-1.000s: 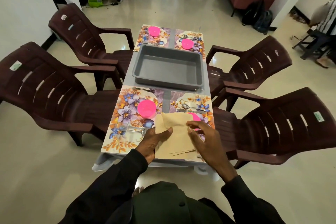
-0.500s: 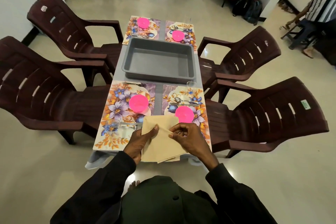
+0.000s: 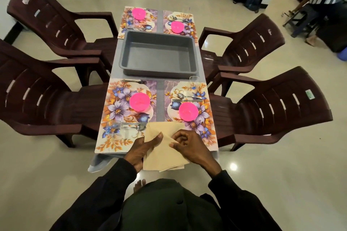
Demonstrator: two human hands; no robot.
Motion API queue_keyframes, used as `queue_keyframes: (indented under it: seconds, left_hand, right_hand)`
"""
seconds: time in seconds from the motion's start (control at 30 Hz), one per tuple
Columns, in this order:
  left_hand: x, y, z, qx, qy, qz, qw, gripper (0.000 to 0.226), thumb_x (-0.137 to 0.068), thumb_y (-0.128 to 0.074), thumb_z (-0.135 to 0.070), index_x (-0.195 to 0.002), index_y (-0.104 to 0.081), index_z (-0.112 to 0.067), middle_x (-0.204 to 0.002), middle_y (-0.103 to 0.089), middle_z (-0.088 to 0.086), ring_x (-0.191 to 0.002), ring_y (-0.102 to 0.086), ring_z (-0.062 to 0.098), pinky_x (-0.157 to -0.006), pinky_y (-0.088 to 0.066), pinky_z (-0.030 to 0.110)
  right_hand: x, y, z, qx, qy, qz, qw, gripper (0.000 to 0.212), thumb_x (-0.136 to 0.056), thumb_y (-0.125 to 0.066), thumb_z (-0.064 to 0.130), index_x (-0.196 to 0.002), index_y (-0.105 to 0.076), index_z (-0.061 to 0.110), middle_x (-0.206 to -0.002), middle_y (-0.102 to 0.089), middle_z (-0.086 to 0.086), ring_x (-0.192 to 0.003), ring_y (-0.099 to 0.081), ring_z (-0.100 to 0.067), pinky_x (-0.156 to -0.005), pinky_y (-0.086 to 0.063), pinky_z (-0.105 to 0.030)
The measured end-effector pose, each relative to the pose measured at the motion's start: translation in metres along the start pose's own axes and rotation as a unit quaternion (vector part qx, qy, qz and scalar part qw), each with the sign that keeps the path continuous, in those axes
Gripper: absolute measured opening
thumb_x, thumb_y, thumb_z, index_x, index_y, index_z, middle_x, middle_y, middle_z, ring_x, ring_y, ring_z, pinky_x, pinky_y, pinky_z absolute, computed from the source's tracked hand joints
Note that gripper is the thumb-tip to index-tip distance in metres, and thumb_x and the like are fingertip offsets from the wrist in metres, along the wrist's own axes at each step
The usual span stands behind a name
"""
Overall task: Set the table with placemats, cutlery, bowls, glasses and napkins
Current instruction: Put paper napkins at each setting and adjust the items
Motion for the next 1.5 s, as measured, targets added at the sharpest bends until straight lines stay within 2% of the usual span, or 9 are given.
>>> queue_keyframes:
  seconds: [0.17,0.37,0.5,0.63,0.83,1.0,1.07,1.4,1.5]
  left_hand:
    - [0.001,0.015,0.0,0.031,-0.006,0.01,0.999,0.067,-0.071,-0.091,-0.032,-0.128,-0.063,-0.01,-0.122,-0.071,0.021,-0.115,-0.066,0.044,-0.102,-0.048,0.065]
    - [-0.001,0.027,-0.015,0.019,-0.034,0.008,0.999,0.091,-0.055,-0.095,-0.042,-0.134,-0.061,-0.012,-0.124,-0.071,0.017,-0.113,-0.069,0.038,-0.096,-0.054,0.06]
    - [-0.003,0.034,-0.032,0.042,-0.061,0.01,0.997,0.082,-0.066,-0.09,-0.038,-0.138,-0.058,-0.015,-0.127,-0.07,0.014,-0.113,-0.07,0.034,-0.086,-0.06,0.052]
    - [-0.007,0.037,-0.048,0.03,-0.06,0.027,0.997,0.104,-0.045,-0.1,-0.048,-0.136,-0.06,-0.016,-0.127,-0.071,0.014,-0.112,-0.07,0.034,-0.083,-0.061,0.049]
    - [-0.014,0.025,-0.06,0.019,-0.073,0.032,0.997,0.109,-0.038,-0.103,-0.042,-0.134,-0.062,-0.011,-0.123,-0.073,0.011,-0.11,-0.072,0.026,-0.074,-0.061,0.034]
    - [-0.03,0.004,-0.058,0.021,-0.074,-0.009,0.997,0.053,-0.085,-0.08,-0.018,-0.134,-0.06,-0.013,-0.121,-0.074,0.01,-0.114,-0.069,0.031,-0.08,-0.058,0.039]
    - [-0.04,-0.007,-0.059,0.025,-0.074,-0.02,0.997,0.042,-0.09,-0.072,-0.012,-0.13,-0.062,-0.015,-0.118,-0.075,0.01,-0.111,-0.07,0.031,-0.078,-0.06,0.039]
    - [-0.1,-0.085,-0.076,0.076,-0.088,-0.085,0.99,0.045,-0.09,-0.071,-0.007,-0.134,-0.061,-0.007,-0.12,-0.074,0.014,-0.106,-0.073,0.03,-0.073,-0.063,0.046]
    - [-0.11,-0.103,-0.077,0.099,-0.088,-0.093,0.987,0.037,-0.094,-0.067,-0.006,-0.13,-0.063,-0.009,-0.118,-0.074,0.014,-0.102,-0.074,0.029,-0.078,-0.063,0.049]
  right_hand:
    - [0.007,-0.002,-0.002,-0.02,-0.018,-0.025,0.999,0.008,-0.091,-0.076,0.022,-0.094,-0.072,0.016,-0.089,-0.072,0.009,-0.082,-0.067,-0.002,-0.072,-0.052,-0.013]
    - [0.021,0.031,-0.016,-0.084,-0.022,-0.104,0.991,0.016,-0.092,-0.073,0.008,-0.107,-0.072,0.008,-0.095,-0.077,0.0,-0.084,-0.074,-0.007,-0.069,-0.058,-0.02]
    - [0.026,0.061,-0.034,-0.058,-0.038,-0.176,0.982,0.015,-0.092,-0.071,0.003,-0.097,-0.074,0.017,-0.092,-0.075,0.007,-0.077,-0.069,0.004,-0.065,-0.05,-0.012]
    - [0.028,0.09,-0.044,-0.046,-0.041,-0.216,0.974,0.011,-0.091,-0.072,0.005,-0.099,-0.074,0.012,-0.095,-0.077,-0.002,-0.081,-0.071,-0.005,-0.072,-0.054,-0.021]
    - [0.013,0.113,-0.05,-0.099,-0.06,-0.247,0.962,0.017,-0.094,-0.071,0.013,-0.109,-0.072,0.005,-0.102,-0.077,-0.009,-0.091,-0.074,-0.021,-0.079,-0.058,-0.037]
    - [-0.017,0.12,-0.053,-0.123,-0.06,-0.213,0.967,0.011,-0.093,-0.073,0.016,-0.103,-0.073,0.012,-0.097,-0.079,-0.002,-0.086,-0.076,-0.018,-0.071,-0.061,-0.028]
    - [-0.035,0.128,-0.057,-0.121,-0.058,-0.192,0.972,0.013,-0.092,-0.074,0.016,-0.103,-0.074,0.01,-0.095,-0.079,0.0,-0.084,-0.076,-0.016,-0.07,-0.061,-0.027]
    - [-0.132,0.218,-0.082,-0.081,-0.052,-0.109,0.989,0.013,-0.093,-0.067,-0.003,-0.102,-0.071,0.006,-0.086,-0.075,0.003,-0.068,-0.07,-0.001,-0.061,-0.053,-0.016]
    - [-0.16,0.245,-0.092,-0.039,-0.042,-0.092,0.994,0.013,-0.093,-0.067,-0.003,-0.099,-0.072,0.008,-0.087,-0.075,-0.002,-0.072,-0.068,-0.005,-0.067,-0.054,-0.022]
Point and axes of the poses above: each hand's wrist, its own x-axis away from the middle knuckle, its own y-axis out of the back of the hand, z = x × y, the point moved 2 cm from there along -x, towards the middle knuckle
